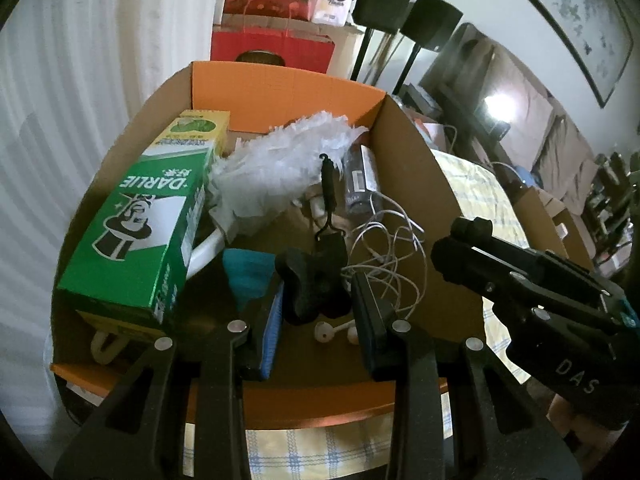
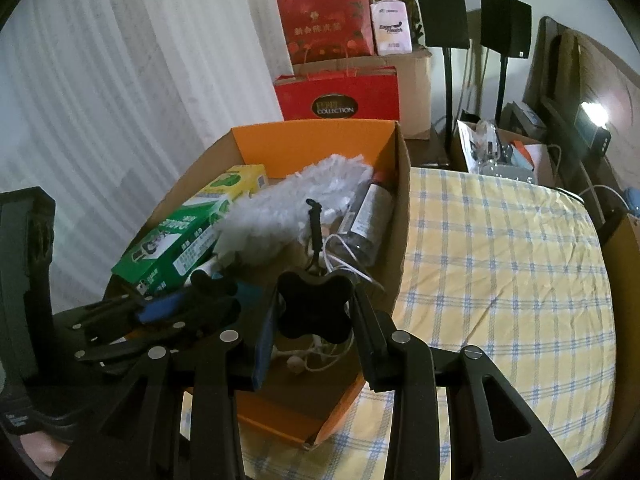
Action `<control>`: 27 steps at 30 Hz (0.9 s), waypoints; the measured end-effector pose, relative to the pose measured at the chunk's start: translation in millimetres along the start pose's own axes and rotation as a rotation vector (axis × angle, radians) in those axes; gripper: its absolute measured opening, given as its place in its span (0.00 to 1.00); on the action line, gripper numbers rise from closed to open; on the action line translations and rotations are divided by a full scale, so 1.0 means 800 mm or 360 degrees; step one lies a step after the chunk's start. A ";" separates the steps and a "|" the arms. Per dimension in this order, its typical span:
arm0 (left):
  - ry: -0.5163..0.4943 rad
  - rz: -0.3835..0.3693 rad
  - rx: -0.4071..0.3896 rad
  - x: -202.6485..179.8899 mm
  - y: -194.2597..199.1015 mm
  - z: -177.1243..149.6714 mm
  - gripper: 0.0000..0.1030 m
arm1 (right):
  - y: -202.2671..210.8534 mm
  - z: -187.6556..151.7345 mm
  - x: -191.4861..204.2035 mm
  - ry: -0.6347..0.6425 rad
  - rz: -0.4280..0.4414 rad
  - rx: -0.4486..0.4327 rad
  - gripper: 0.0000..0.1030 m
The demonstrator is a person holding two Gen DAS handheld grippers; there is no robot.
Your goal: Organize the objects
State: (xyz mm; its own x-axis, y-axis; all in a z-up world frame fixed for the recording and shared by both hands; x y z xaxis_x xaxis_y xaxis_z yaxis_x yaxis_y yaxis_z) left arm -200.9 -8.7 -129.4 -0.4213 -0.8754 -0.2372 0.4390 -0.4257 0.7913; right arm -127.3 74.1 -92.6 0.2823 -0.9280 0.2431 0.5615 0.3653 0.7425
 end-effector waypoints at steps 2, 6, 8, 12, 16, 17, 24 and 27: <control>0.0002 0.0001 0.0000 0.000 -0.001 -0.001 0.29 | -0.002 -0.002 0.000 0.0003 -0.0002 -0.0002 0.34; 0.0017 0.0008 -0.0004 0.004 -0.001 -0.002 0.30 | -0.005 -0.011 -0.001 0.0012 0.0005 0.0010 0.35; 0.0025 0.0006 0.0003 0.006 -0.001 -0.004 0.31 | -0.008 -0.017 -0.002 0.0022 0.0004 0.0021 0.35; 0.0043 0.0014 -0.0015 0.012 0.004 -0.005 0.36 | -0.008 -0.023 -0.003 0.0033 0.0002 0.0022 0.37; 0.0037 0.0042 -0.0050 0.016 0.014 -0.002 0.43 | 0.000 -0.020 -0.001 0.0045 0.0001 -0.0015 0.50; 0.0031 0.0062 -0.0068 0.017 0.019 0.000 0.48 | 0.002 -0.019 0.000 0.0048 -0.0004 -0.0026 0.57; -0.0001 0.0132 -0.0167 0.024 0.045 0.011 0.63 | 0.027 -0.009 -0.003 0.0061 -0.0035 -0.0122 0.72; 0.0000 0.0130 -0.0186 0.025 0.051 0.014 0.65 | 0.036 -0.008 -0.007 0.0064 -0.0055 -0.0150 0.79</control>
State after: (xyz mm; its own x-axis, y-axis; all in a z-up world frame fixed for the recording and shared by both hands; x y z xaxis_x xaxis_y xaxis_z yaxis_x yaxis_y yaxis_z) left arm -200.1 -40.8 -95.8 -0.3802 -0.9082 -0.1750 0.5613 -0.3769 0.7368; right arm -107.9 90.6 -76.1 0.2911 -0.9373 0.1917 0.6418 0.3399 0.6874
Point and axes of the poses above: each gripper's, at about its wrist camera, not at the fingertips, and y roughly against the way its jaws point, x to its left, z to its top, the point moved 10 cm from there along -y, roughly the way its jaws point, and after that the axes turned 5 degrees about -y, right-handed, at the moved point
